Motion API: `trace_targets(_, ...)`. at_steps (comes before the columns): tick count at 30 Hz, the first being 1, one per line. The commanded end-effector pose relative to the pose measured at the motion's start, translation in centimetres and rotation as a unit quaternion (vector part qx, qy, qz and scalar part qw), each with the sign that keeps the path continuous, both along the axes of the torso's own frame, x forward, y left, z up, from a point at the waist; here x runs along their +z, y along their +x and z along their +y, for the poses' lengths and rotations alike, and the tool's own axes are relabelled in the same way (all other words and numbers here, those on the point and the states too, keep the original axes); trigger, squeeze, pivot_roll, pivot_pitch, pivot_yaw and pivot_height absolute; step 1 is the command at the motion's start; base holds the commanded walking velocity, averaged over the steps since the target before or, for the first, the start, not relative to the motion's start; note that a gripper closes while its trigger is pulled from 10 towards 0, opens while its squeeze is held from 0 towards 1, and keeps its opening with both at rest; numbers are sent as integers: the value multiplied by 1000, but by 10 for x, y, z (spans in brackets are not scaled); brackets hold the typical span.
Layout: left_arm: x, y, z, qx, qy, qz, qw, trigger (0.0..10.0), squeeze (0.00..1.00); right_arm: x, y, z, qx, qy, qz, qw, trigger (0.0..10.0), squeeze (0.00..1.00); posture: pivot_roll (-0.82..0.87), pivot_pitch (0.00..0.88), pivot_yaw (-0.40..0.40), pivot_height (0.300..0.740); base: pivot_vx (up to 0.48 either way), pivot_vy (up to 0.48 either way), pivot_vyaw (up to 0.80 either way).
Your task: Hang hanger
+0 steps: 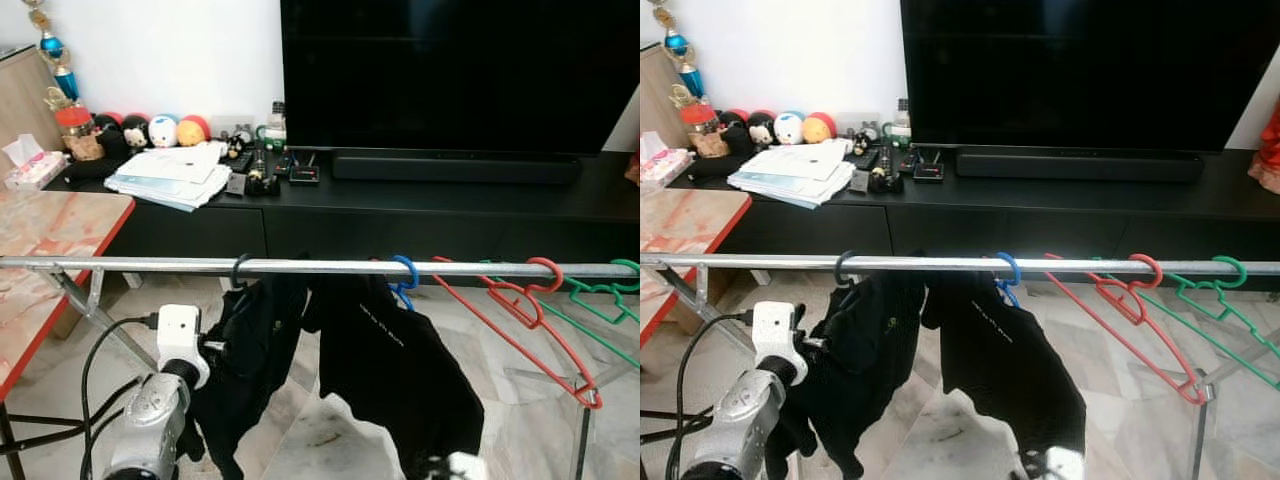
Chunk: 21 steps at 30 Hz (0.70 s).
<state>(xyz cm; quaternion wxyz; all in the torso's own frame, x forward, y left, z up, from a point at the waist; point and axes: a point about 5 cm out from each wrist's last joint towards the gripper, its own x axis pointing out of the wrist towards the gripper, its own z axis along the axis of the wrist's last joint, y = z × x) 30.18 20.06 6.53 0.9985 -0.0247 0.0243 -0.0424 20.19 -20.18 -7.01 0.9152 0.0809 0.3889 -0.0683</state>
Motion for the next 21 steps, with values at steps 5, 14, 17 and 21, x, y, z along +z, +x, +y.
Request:
trace_targets(5, -11, -15, 3, 11, 13, 16, 1000, 10000, 0, 8, 10, 2, 4, 5, -54, 998, 10000, 0, 30, 0, -7, 740, 0, 0, 0)
trace_targets(14, -42, -39, 24, 55, 45, 81, 994, 10000, 0, 32, 24, -5, 3, 15, -185, 983, 10000, 0, 9, 0, -18, 740, 0, 0, 0)
trace_targets(17, -61, -54, 33, 70, 52, 125, 988, 10000, 0, 33, 16, -8, 33, 4, -202, 979, 10000, 0, 1, 0, -17, 740, 0, 0, 0)
trace_targets(21, -78, -69, 39, 91, 59, 167, 980, 10000, 0, 40, 7, -8, 48, 0, -235, 971, 10000, 0, 7, 0, -20, 740, 0, 0, 0)
